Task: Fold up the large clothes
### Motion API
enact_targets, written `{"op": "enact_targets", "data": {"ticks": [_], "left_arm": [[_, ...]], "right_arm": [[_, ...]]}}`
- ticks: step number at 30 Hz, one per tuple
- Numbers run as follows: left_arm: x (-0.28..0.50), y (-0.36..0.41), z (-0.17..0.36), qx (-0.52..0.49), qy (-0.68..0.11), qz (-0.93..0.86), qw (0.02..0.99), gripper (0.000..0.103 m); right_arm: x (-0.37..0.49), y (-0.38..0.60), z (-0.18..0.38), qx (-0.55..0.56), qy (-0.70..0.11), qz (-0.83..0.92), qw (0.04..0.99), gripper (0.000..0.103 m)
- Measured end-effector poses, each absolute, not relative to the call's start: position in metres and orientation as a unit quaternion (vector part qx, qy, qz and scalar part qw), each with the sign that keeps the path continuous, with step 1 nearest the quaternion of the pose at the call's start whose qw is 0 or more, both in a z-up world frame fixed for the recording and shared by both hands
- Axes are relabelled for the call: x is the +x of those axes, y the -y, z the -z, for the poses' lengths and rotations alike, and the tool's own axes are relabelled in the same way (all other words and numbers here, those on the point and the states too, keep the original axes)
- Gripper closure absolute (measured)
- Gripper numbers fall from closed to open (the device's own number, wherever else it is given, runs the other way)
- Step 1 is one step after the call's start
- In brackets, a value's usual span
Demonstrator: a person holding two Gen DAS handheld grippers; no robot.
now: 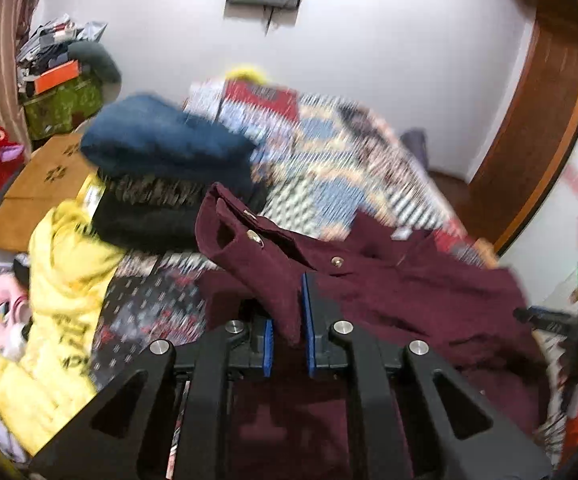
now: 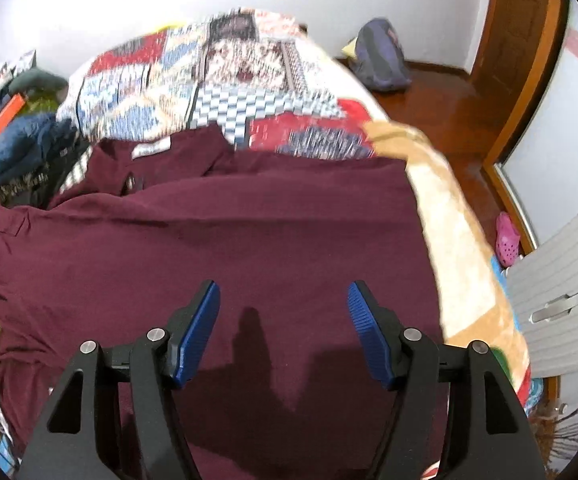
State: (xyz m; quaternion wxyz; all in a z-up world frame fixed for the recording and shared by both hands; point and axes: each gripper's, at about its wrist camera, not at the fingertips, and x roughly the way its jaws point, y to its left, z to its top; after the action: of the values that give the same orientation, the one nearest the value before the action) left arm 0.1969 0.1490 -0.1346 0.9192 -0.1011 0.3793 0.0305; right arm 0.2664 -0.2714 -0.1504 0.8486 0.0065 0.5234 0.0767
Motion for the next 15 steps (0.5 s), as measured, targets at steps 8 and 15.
{"op": "enact_targets", "data": {"ticks": [8, 15], "left_arm": [[0.187, -0.156, 0.215, -0.093, -0.49, -0.036, 0.866, 0.075], [0.171, -0.153, 0.227, -0.043, -0.519, -0.047, 0.852, 0.042]], "right_arm": [[0.261, 0.259, 0.184, -0.033, -0.553, -0.078, 0.829, 0.038], [0.268, 0.262, 0.176, -0.044, -0.571, -0.096, 0.814, 0.037]]}}
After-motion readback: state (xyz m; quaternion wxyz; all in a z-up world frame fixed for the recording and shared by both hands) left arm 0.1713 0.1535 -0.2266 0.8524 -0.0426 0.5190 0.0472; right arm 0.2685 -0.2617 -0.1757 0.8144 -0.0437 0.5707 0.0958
